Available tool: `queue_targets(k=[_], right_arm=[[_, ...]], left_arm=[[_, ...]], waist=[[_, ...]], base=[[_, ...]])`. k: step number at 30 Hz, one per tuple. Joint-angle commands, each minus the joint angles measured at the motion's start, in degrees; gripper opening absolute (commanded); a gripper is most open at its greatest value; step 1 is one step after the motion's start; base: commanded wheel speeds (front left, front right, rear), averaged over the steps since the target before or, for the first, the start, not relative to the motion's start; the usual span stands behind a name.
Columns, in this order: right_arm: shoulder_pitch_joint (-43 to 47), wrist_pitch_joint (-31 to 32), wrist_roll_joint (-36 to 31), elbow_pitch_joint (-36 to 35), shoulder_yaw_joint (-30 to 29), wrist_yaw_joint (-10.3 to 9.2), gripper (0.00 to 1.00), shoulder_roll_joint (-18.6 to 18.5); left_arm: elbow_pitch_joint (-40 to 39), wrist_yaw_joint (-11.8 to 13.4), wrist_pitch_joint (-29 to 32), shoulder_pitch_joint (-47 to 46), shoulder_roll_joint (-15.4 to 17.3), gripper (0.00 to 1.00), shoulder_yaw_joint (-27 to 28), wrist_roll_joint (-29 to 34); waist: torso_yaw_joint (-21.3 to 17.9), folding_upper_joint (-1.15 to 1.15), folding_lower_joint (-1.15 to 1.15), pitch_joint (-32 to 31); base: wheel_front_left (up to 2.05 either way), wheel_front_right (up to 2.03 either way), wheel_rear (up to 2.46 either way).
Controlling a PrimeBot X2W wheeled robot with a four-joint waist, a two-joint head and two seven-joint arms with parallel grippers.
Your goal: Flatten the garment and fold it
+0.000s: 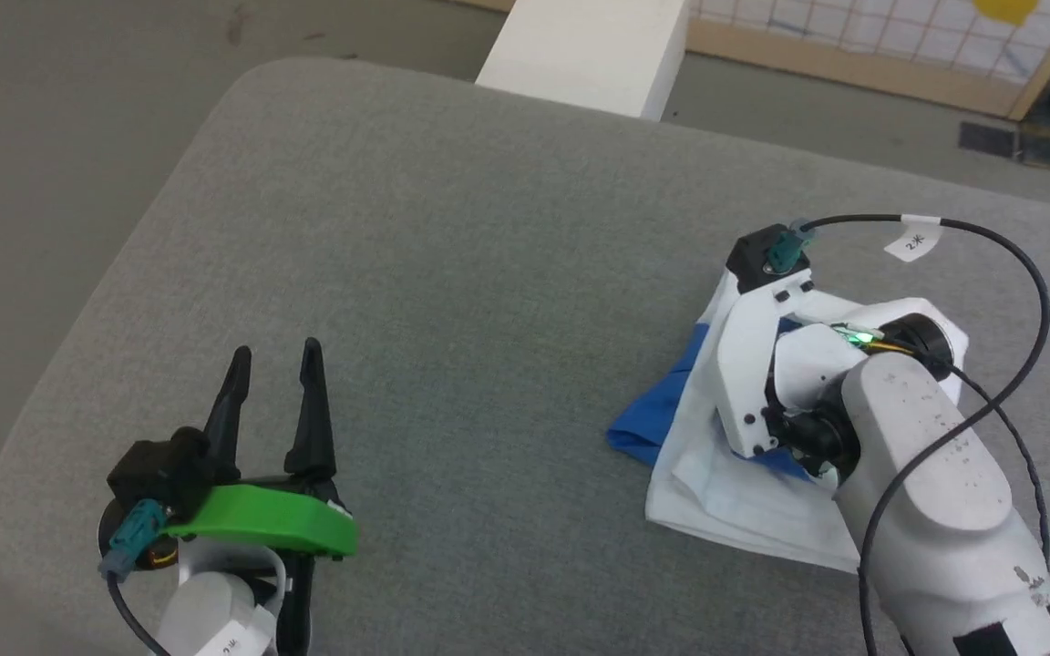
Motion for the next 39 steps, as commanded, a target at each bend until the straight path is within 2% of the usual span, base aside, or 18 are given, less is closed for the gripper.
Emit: queue_targets(k=[1, 2, 4, 5, 10, 14, 17, 21, 27, 33, 39], right_arm=[[-1.1, -1.1, -0.7, 1.6, -0.3, -0.09, 0.00, 0.2], [-1.5, -1.9, -1.1, 3.0, -0.4, -0.09, 0.00, 0.4], [-2.3, -3.8, -1.3, 5.0, -0.3, -0.09, 0.49, 0.8], [-2.7, -4.9, -1.4, 5.5, 0.4, -0.09, 1.00, 0.9], [-5.6, -10.9, 0.5, 5.5, 6.3, -0.09, 1.00, 1.2], [-7.8, -15.8, 3.8, 2.7, 11.1, -0.09, 1.00, 1.3], [-8.1, -17.1, 6.3, 0.2, 12.4, -0.09, 1.00, 1.4], [-6.5, -15.2, 5.9, -2.5, 9.3, -0.09, 1.00, -0.4], [0.2, -6.0, 1.5, -5.1, 0.9, -0.09, 1.00, -3.7], [6.7, -0.7, -1.4, -7.1, -4.2, -0.09, 1.00, -2.7], [10.2, 0.8, -3.4, -5.5, -4.6, -0.09, 1.00, -0.9]], left_arm=[[0.1, -0.4, -0.2, -1.3, -0.5, 1.00, 0.3, 0.1], [0.1, -0.5, -0.2, -1.5, -0.6, 1.00, 0.4, 0.2], [0.3, -0.7, -0.2, -1.7, -0.8, 1.00, 0.4, 0.5], [0.3, -0.8, -0.2, -1.7, -0.9, 1.00, 0.5, 0.6], [0.6, -1.3, -0.2, -1.4, -1.1, 1.00, 1.1, 1.3], [0.6, -1.5, -0.2, -0.8, -1.0, 1.00, 1.8, 2.0], [0.1, -1.5, -0.2, -0.3, -0.9, 1.00, 2.3, 2.5], [-0.6, -1.4, -0.2, 0.4, -0.5, 1.00, 2.6, 3.5], [-1.4, -1.3, -0.2, 0.8, -0.4, 1.00, 2.4, 4.2], [-1.9, -1.4, -0.2, 0.4, -0.5, 1.00, 1.7, 4.2], [-1.9, -1.6, -0.2, -0.4, -0.5, 1.00, 1.5, 3.9]], waist=[[1.6, 0.00, 0.00, 1.8], [1.6, 0.00, 0.00, 1.9], [1.5, 0.00, 0.00, 1.8], [1.3, 0.00, 0.00, 1.7], [-1.1, 0.00, 0.00, 0.5], [-4.4, 0.00, 0.00, -1.3], [-7.2, 0.00, 0.00, -2.6], [-11.1, 0.00, 0.00, -4.2], [-14.6, 0.00, 0.00, -4.9], [-14.6, 0.00, 0.00, -3.2], [-13.0, 0.00, 0.00, -0.5]], base=[[0.00, 0.00, 0.00], [0.00, 0.00, 0.00], [0.00, 0.00, 0.00], [0.00, 0.00, 0.00], [0.00, 0.00, 0.00], [0.00, 0.00, 0.00], [0.00, 0.00, 0.00], [0.00, 0.00, 0.00], [0.00, 0.00, 0.00], [0.00, 0.00, 0.00], [0.00, 0.00, 0.00]])
